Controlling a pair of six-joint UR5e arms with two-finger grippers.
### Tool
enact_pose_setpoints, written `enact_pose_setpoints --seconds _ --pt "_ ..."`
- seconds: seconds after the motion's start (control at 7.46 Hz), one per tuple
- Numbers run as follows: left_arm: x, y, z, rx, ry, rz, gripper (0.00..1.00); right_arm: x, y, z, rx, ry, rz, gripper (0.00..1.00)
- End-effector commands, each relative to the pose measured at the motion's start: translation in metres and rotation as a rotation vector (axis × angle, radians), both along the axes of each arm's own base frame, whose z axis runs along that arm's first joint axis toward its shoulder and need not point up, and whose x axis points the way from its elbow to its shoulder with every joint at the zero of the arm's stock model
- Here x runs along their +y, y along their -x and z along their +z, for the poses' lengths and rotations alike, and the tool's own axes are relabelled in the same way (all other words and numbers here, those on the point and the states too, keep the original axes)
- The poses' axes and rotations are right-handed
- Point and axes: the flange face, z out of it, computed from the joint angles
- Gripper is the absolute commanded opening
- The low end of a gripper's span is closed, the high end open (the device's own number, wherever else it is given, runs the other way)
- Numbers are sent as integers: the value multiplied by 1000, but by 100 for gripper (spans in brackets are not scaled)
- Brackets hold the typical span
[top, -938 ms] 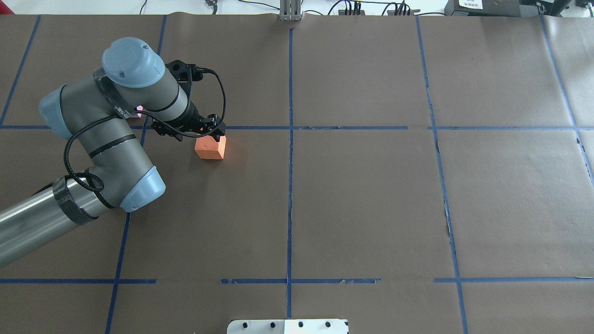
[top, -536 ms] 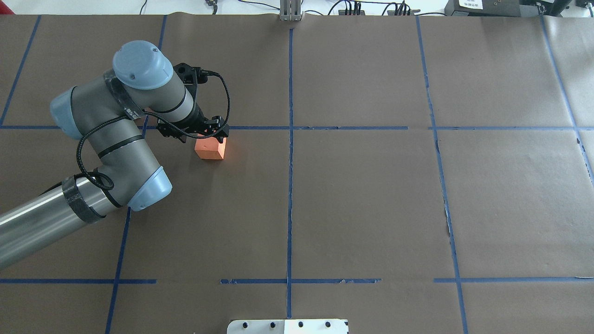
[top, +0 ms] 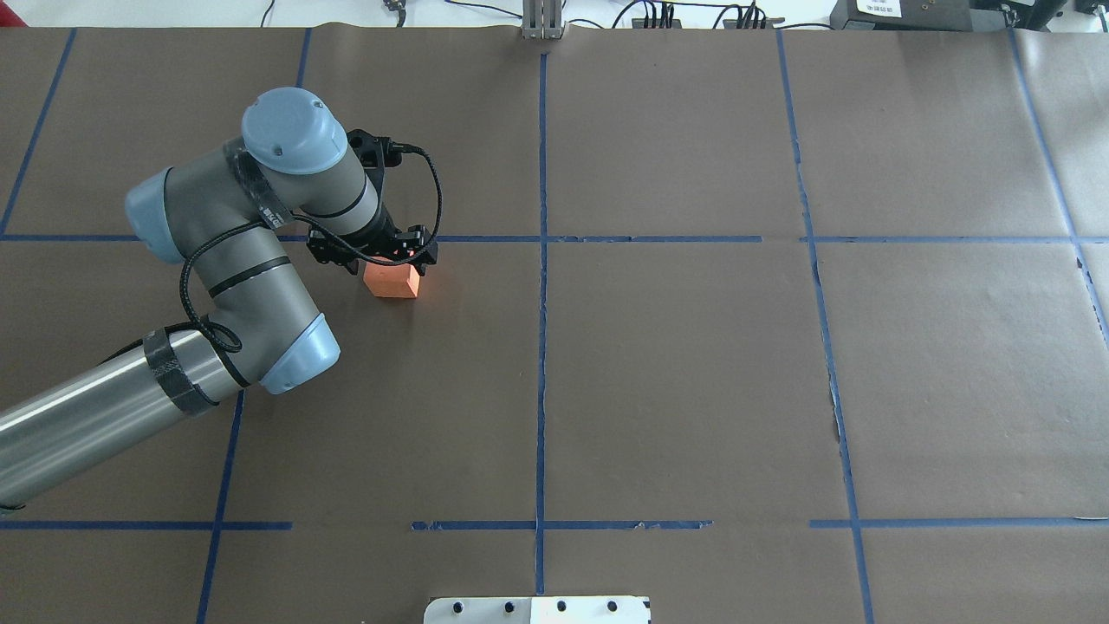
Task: Arrange blocks in a line
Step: 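Close the left gripper on the orange cube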
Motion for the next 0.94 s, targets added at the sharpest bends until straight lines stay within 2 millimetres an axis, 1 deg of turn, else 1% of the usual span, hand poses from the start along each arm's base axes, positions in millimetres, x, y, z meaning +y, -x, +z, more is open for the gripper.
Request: enact_pose_setpoints --seconds 0.0,0.27,0.4,0.54,0.67,0.8 --pt "3 -8 4 1 1 9 98 0 0 0 0 0 0 100" --pt "4 -12 8 1 -2 14 91 0 0 0 0 1 0 100" --pt "1 -17 10 3 -1 16 91 0 0 0 0 0 0 100" --pt "0 -19 16 4 -4 16 90 0 0 0 0 0 0 100" --pt "-1 -19 16 5 -3 16 74 0 0 0 0 0 0 100" --pt "0 -20 14 12 1 22 43 0 0 0 0 1 0 100"
